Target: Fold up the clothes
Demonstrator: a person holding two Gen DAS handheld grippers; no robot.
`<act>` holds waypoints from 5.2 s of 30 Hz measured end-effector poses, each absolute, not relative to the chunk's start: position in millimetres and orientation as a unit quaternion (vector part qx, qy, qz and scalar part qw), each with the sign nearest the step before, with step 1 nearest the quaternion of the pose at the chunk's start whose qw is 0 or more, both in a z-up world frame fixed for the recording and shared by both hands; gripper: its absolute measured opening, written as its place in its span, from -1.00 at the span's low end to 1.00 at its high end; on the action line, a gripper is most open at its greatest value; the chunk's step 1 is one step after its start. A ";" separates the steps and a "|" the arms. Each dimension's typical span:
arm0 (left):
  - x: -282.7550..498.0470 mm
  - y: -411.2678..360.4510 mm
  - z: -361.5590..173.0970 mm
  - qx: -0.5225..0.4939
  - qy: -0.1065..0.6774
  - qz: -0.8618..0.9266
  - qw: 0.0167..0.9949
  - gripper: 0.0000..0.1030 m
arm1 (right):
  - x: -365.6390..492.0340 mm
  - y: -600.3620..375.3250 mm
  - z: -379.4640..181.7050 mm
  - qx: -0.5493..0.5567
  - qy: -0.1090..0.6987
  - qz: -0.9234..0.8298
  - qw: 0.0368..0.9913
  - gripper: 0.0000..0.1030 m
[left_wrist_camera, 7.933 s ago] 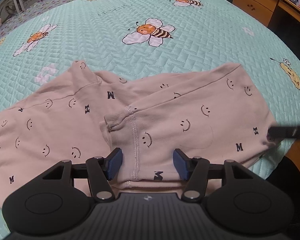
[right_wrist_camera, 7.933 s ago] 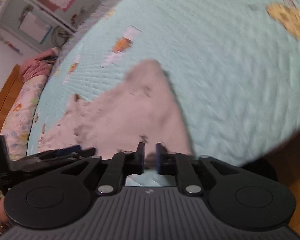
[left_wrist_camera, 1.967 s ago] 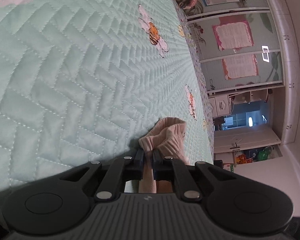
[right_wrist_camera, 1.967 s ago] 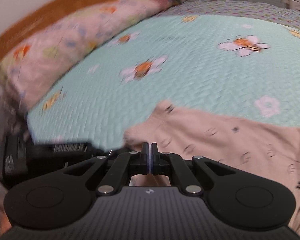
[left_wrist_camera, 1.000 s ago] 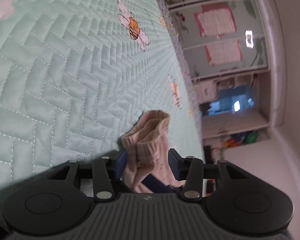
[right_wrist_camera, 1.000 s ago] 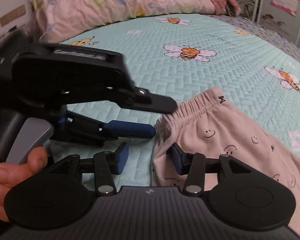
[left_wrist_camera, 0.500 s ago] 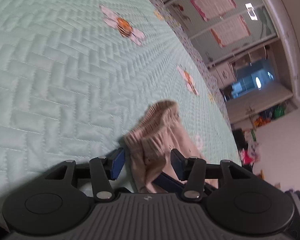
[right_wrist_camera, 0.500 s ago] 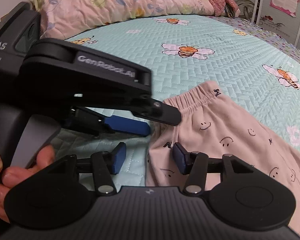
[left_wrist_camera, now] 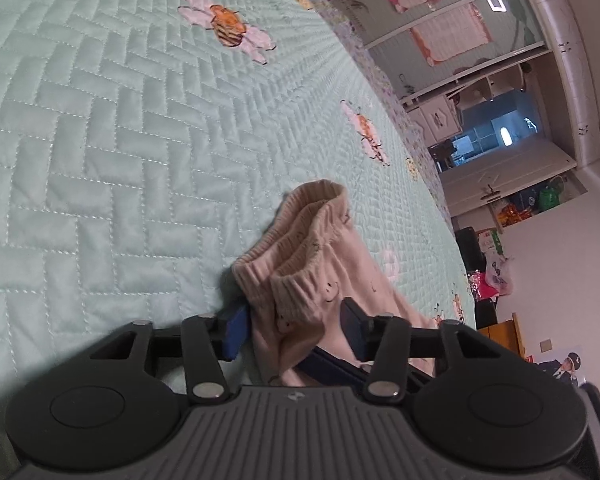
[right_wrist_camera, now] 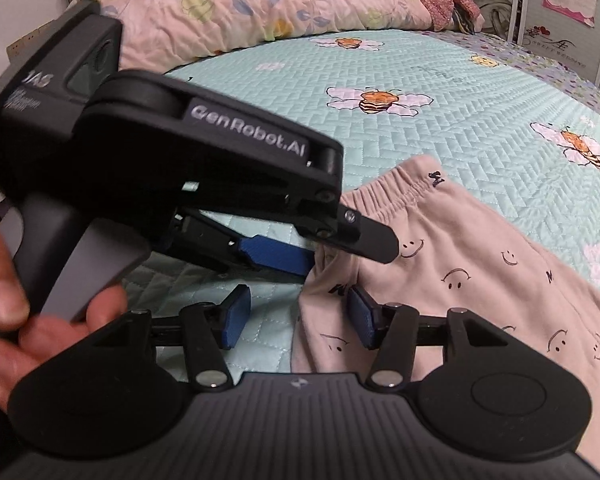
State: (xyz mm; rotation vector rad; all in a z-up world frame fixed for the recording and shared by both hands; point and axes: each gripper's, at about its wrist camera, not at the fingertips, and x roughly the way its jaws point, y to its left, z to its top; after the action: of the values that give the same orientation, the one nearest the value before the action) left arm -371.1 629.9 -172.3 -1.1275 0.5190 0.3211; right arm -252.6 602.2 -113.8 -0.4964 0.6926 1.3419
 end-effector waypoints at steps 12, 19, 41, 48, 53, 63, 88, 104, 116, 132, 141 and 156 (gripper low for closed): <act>-376.4 619.4 -162.0 -0.495 0.236 0.185 0.815 -0.79 | -240.1 541.5 -86.3 -0.154 0.342 0.571 0.730 0.11; -367.4 608.5 -127.7 -0.470 0.221 0.186 0.834 -0.80 | -201.0 401.1 -67.5 0.054 0.390 0.494 0.776 0.11; -237.9 391.8 28.3 -0.154 0.261 -0.016 0.953 -0.80 | -122.4 186.0 -145.4 0.461 0.429 0.340 0.699 -0.10; -165.0 257.7 -77.0 -0.010 0.386 -0.104 0.916 -0.79 | -129.3 95.9 -176.2 0.499 0.401 0.265 0.722 -0.07; -151.7 235.7 -130.1 0.051 0.419 -0.094 0.902 -0.79 | -142.3 74.2 -197.6 0.520 0.396 0.253 0.713 -0.08; -155.4 202.2 -117.0 0.117 0.394 -0.112 0.905 -0.67 | -146.6 71.0 -197.1 0.527 0.380 0.276 0.708 -0.06; -234.0 342.1 -115.0 -0.058 0.357 -0.030 0.932 -0.09 | -140.4 160.2 -121.1 0.186 0.367 0.295 0.862 -0.43; -242.2 374.7 -135.1 -0.104 0.383 0.002 0.918 0.00 | -140.2 121.6 -136.2 0.300 0.414 0.253 0.821 -0.21; -241.4 374.8 -136.4 -0.113 0.386 0.002 0.916 0.07 | -141.2 130.3 -138.2 0.337 0.435 0.244 0.799 0.01; -242.8 382.8 -135.6 -0.126 0.395 0.008 0.910 0.15 | -142.3 109.2 -149.1 0.465 0.436 0.247 0.730 -0.62; -243.9 381.6 -138.3 -0.114 0.410 0.002 0.905 0.17 | -141.7 104.7 -183.8 0.441 0.447 0.237 0.742 -0.57; -229.7 325.1 -136.6 -0.049 0.399 -0.063 0.914 0.18 | -140.6 156.3 -122.2 0.309 0.410 0.352 0.782 -0.32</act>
State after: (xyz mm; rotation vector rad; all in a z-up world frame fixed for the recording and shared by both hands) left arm -229.7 325.1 -136.6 -0.1005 0.8213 -0.1303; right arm -140.6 156.3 -122.2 0.6678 0.8860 0.7598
